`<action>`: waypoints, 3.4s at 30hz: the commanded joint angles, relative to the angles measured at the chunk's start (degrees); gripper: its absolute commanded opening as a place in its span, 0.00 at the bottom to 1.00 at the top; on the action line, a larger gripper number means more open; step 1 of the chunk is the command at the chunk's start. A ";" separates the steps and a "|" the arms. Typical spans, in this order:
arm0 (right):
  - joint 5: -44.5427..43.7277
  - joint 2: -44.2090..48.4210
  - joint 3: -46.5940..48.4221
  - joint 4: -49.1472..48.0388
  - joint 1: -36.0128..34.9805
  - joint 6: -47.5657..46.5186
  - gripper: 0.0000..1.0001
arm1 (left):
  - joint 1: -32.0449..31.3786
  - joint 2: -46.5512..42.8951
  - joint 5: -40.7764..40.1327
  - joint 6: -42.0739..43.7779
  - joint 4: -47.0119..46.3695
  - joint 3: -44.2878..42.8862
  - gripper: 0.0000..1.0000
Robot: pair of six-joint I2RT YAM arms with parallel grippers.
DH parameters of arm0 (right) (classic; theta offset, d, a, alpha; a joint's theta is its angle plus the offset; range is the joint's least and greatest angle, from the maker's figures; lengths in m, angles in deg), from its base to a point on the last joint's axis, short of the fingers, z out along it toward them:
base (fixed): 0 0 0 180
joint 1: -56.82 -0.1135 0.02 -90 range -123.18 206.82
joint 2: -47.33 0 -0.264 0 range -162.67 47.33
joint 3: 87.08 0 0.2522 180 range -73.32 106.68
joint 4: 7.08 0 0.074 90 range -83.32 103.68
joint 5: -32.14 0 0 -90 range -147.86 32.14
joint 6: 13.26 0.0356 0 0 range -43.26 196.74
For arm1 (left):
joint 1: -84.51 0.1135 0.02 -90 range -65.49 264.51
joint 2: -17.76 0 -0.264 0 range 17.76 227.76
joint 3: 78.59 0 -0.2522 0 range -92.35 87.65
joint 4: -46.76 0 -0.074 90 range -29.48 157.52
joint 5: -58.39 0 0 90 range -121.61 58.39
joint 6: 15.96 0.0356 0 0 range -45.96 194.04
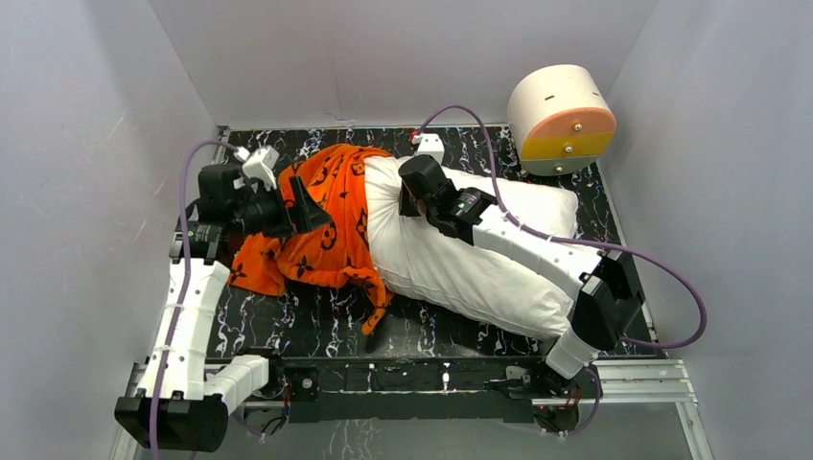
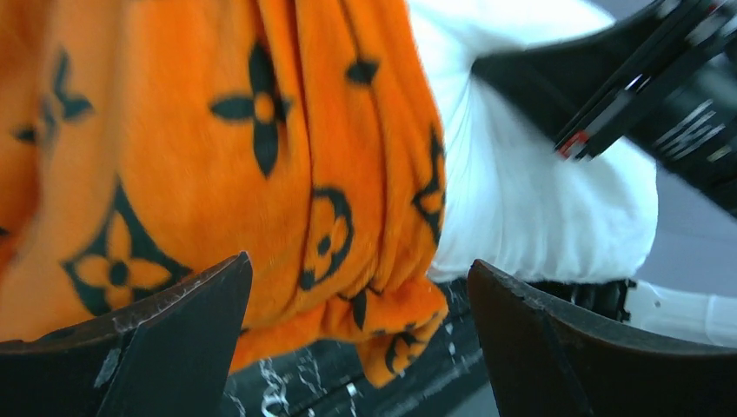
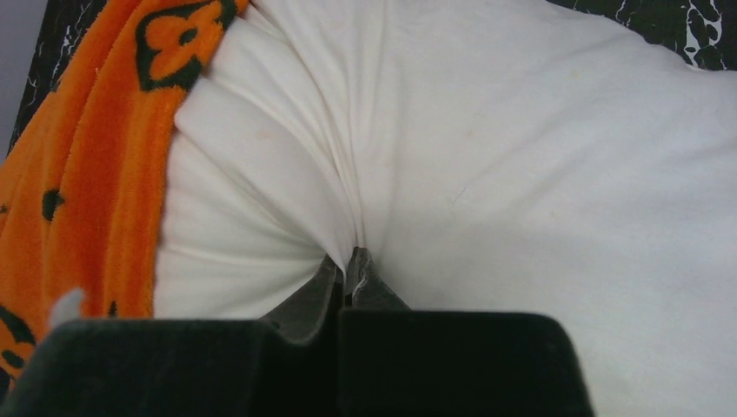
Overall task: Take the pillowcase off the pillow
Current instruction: Remove the pillow from the pillowcase.
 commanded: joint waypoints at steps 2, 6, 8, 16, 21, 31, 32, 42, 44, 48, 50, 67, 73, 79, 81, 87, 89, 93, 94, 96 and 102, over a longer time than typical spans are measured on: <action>-3.14 -0.20 1.90 0.22 1.73 2.17 0.00 | -0.08 -3.71 10.47 -8.90 0.94 11.79 0.94; -2.25 0.02 0.84 -0.17 1.72 2.16 0.00 | -1.08 -8.76 17.98 -21.31 -10.74 24.35 0.95; -1.62 0.42 0.09 -0.41 1.77 2.44 0.00 | -1.91 -10.51 15.07 -23.26 -12.18 25.80 0.95; -0.48 2.42 -2.25 -2.11 1.72 3.14 0.00 | -12.61 -6.36 3.13 -27.13 -17.20 27.57 0.92; -1.31 3.72 -3.43 -1.94 1.79 2.78 0.00 | -17.39 -1.27 -2.55 -24.47 -16.70 24.71 0.58; -3.62 10.74 -11.98 -5.37 2.61 -3.20 0.00 | -17.43 -5.97 -39.79 -17.14 2.50 17.64 0.00; -2.34 11.88 -13.74 -7.36 2.75 -4.64 0.00 | -17.44 -5.89 -44.52 -17.62 4.76 17.05 0.00; 10.66 16.01 -19.82 -11.16 2.70 -19.17 0.00 | -17.43 -10.84 -55.27 -10.90 -0.77 17.34 0.00; 14.78 16.22 -18.61 -10.76 2.75 -20.64 0.04 | -17.45 -11.01 -43.74 -8.17 -4.79 18.70 0.00; 21.70 16.91 -15.54 -9.25 2.71 -22.17 0.35 | -17.43 -10.01 -31.23 -8.29 -8.56 20.90 0.00; 24.11 17.16 -14.16 -8.58 2.73 -22.28 0.56 | -17.43 -9.54 -29.10 -8.31 -8.51 21.35 0.00; 34.76 14.43 -35.48 -15.22 0.69 -20.69 0.42 | -17.44 1.32 -38.18 0.77 -7.81 -0.60 0.98; 39.04 15.12 -42.08 -14.96 0.44 -20.88 0.43 | -16.32 20.66 -26.69 -1.18 -6.37 -10.23 0.98; 42.32 15.01 -43.64 -14.99 -0.61 -23.04 0.44 | -12.27 33.74 -22.43 -0.35 -5.38 -24.13 0.98; 41.56 15.18 -43.72 -14.97 -1.32 -23.60 0.45 | -10.08 37.69 -17.32 -0.22 -4.31 -27.85 0.98; 39.88 17.80 -45.69 -16.55 -3.33 -25.52 0.45 | -9.35 43.97 -13.37 1.00 -3.70 -26.78 0.90; 38.88 18.86 -46.60 -17.29 -3.54 -25.18 0.45 | -9.26 44.10 -10.89 1.32 -4.09 -25.12 0.71; 33.81 19.32 -44.31 -12.18 -3.49 -23.89 0.50 | -8.82 41.79 -10.54 1.58 -5.22 -21.98 0.27; 33.12 19.37 -43.83 -11.13 -3.49 -24.04 0.50 | -8.35 40.41 -11.79 0.87 -6.14 -20.80 0.14; 32.29 19.87 -43.83 -11.01 -3.55 -24.12 0.50 | -6.37 37.25 -14.47 -1.60 -9.31 -17.08 0.01; 31.46 20.22 -43.95 -10.95 -3.52 -22.04 0.44 | 5.65 30.56 -14.73 -7.99 -15.47 -14.29 0.01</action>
